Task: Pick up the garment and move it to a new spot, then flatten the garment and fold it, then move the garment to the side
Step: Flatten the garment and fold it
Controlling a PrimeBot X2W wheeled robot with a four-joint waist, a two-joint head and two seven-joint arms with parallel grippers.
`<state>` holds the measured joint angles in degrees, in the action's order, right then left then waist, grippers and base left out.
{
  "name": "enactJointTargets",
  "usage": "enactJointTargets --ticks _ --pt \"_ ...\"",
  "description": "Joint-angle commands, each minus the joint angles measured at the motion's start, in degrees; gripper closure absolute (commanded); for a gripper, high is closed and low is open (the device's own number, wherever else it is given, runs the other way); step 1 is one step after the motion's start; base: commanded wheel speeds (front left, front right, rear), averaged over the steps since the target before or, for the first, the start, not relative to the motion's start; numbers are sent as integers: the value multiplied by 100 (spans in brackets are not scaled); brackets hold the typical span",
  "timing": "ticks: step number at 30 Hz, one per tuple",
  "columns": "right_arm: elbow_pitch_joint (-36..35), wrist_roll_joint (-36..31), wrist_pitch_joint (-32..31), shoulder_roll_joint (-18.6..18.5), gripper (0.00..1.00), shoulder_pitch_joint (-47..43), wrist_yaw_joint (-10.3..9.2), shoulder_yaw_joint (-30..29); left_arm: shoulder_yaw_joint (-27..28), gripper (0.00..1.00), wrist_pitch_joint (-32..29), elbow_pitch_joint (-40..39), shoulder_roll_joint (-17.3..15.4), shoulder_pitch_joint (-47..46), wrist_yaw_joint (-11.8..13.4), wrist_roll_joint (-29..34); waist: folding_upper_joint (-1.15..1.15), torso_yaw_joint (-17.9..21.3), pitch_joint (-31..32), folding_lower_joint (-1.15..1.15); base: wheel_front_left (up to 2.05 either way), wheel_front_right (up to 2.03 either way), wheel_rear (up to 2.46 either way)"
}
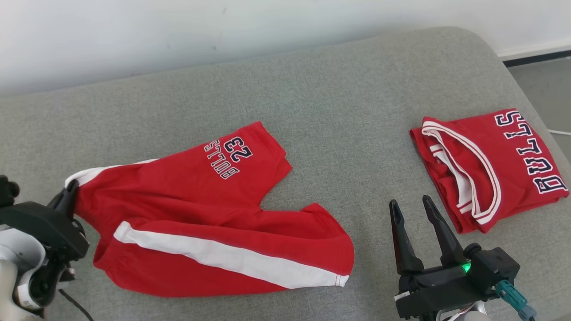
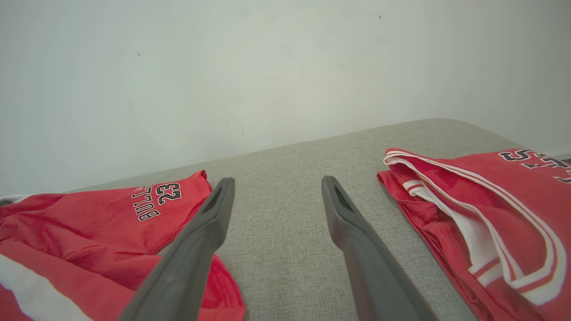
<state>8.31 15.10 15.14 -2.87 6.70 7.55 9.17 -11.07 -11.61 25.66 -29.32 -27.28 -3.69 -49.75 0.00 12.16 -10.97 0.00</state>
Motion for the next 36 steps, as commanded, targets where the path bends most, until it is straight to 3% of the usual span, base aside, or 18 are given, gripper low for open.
enactJointTargets --ticks 1,7,14,17,24,31,36 --pt "13 -19 -3 -1 0 -71 -14 -1 -5 0 -14 73 50 -47 -27 -48 0 -27 69 0 0 0 0" --pt "56 -95 -3 -1 0 -200 -14 -100 20 0 559 18 211 348 -127 -32 0 -119 356 0 0 0 0" --pt "22 -303 -4 -1 0 -476 -14 -385 176 0 2219 -461 633 1267 -102 300 0 -409 712 0 0 0 0" --pt "-14 -387 -36 0 0 -563 -14 -485 214 0 2590 -699 836 1651 34 604 0 -557 837 0 0 0 0" --pt "-65 -472 -139 -1 0 -740 -14 -614 527 0 2677 -1403 1360 2235 148 1774 0 -840 1040 0 0 0 0" --pt "-53 -432 -208 -2 0 -966 -14 -663 919 0 2678 -2043 2048 3002 -80 2933 0 -1158 1189 0 0 0 0" --pt "10 -374 -211 -1 0 -1196 -14 -728 1101 0 2679 -2039 2273 3328 -232 3326 0 -1395 1318 0 0 0 0"
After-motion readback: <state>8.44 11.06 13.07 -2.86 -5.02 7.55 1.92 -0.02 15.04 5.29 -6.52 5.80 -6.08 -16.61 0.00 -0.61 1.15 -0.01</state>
